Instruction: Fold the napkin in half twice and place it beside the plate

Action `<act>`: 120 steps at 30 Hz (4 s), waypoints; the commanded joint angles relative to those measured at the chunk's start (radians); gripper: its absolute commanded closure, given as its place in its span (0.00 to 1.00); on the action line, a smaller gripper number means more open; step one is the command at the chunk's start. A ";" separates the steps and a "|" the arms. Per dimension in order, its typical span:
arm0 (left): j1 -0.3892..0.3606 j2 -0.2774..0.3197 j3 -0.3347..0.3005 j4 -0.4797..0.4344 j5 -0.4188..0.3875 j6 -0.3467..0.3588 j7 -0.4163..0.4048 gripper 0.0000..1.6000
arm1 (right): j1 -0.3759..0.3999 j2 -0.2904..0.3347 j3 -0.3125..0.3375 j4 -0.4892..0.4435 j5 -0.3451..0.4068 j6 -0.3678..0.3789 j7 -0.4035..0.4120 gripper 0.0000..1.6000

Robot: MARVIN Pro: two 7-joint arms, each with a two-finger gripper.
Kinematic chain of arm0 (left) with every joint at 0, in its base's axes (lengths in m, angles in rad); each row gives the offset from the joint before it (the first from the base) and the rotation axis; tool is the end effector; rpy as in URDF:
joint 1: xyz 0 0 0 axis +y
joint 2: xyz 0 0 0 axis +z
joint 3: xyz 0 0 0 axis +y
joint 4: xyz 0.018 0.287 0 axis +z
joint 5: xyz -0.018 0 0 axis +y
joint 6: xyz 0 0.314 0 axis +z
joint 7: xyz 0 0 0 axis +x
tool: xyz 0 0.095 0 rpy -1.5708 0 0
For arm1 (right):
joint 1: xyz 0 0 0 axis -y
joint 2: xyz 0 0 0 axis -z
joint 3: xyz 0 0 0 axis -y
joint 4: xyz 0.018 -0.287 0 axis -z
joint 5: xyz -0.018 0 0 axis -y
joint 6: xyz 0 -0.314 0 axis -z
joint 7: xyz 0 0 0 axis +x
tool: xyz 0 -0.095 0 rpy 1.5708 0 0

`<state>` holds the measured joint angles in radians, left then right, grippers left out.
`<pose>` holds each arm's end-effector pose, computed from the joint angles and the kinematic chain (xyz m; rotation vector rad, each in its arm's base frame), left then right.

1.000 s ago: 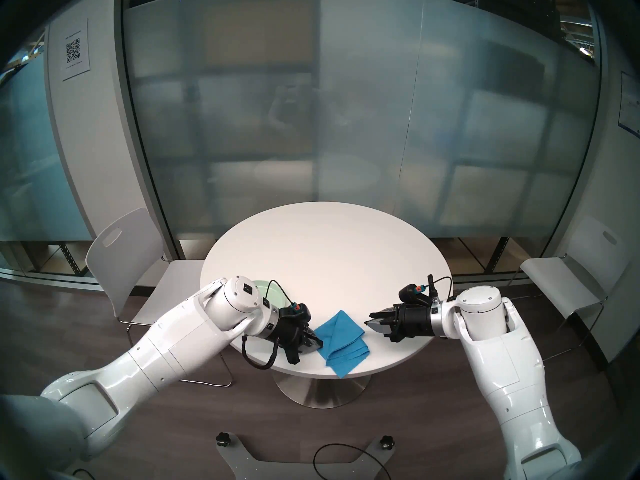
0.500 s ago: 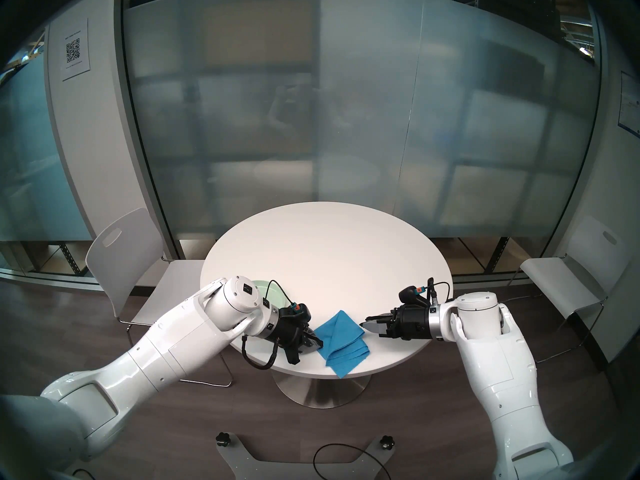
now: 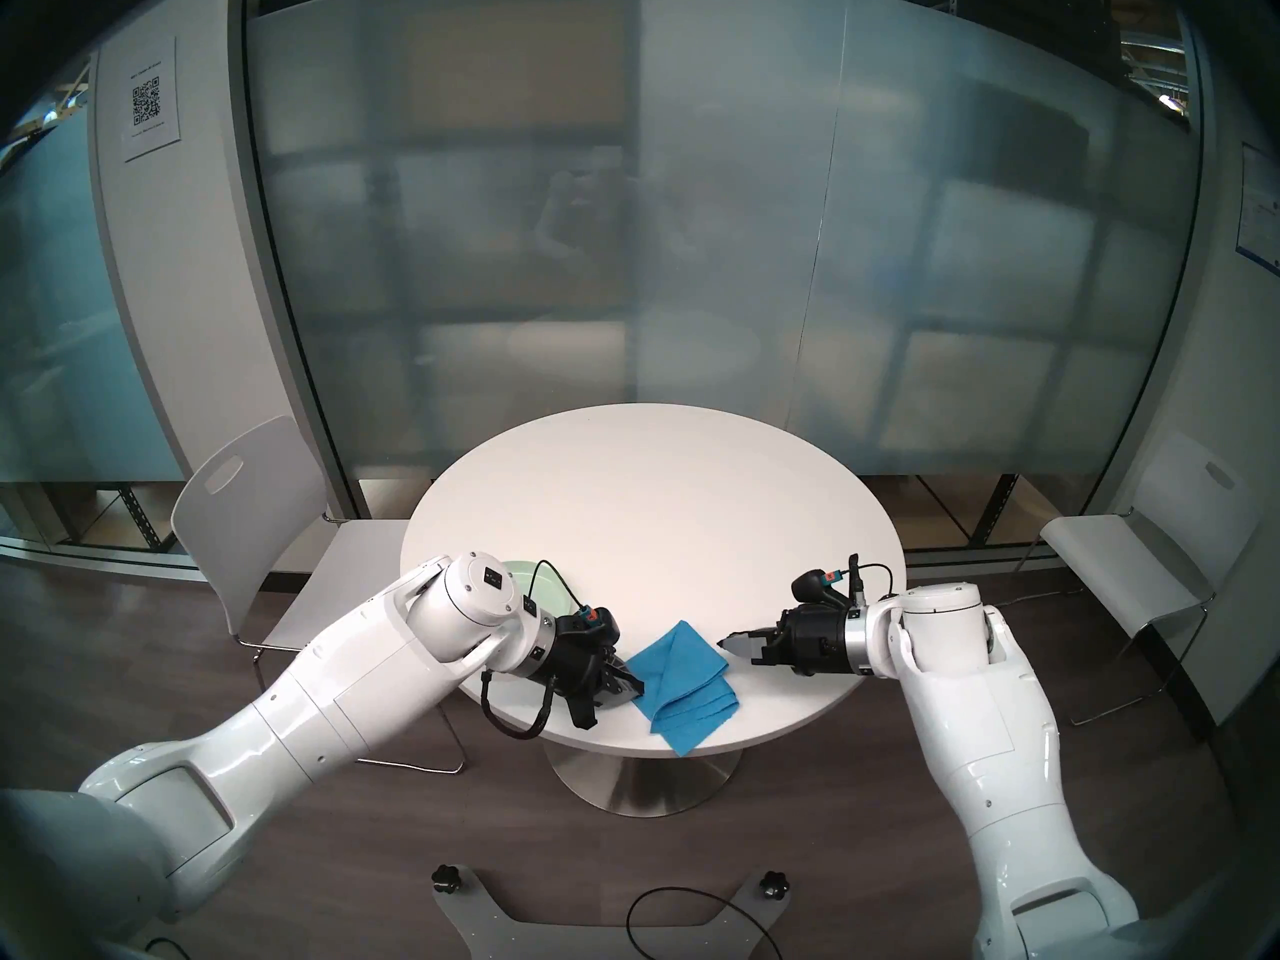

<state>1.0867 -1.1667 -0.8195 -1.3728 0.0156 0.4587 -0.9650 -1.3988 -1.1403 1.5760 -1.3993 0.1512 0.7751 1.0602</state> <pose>0.4165 -0.1237 -0.3331 1.9356 -1.6257 0.7839 0.4146 -0.0827 -0.3176 -2.2307 -0.5470 -0.8471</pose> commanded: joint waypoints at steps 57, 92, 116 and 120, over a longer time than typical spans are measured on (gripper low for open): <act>-0.017 -0.008 -0.001 0.000 -0.003 -0.004 -0.003 0.64 | 0.081 0.123 -0.178 -0.046 0.197 0.023 0.010 1.00; -0.030 -0.023 -0.003 0.037 -0.005 -0.012 -0.001 0.64 | 0.257 0.027 -0.332 0.119 0.214 -0.038 0.009 0.93; -0.022 -0.010 -0.006 0.026 -0.011 -0.015 -0.006 0.64 | 0.279 -0.003 -0.340 0.123 0.224 -0.049 0.046 0.28; -0.022 -0.010 -0.007 0.027 -0.012 -0.017 -0.006 0.64 | 0.278 -0.003 -0.337 0.117 0.222 -0.044 0.046 0.28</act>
<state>1.0699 -1.1788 -0.8201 -1.3352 0.0064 0.4433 -0.9694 -1.1376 -1.1406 1.2270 -1.2485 0.3609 0.7185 1.1008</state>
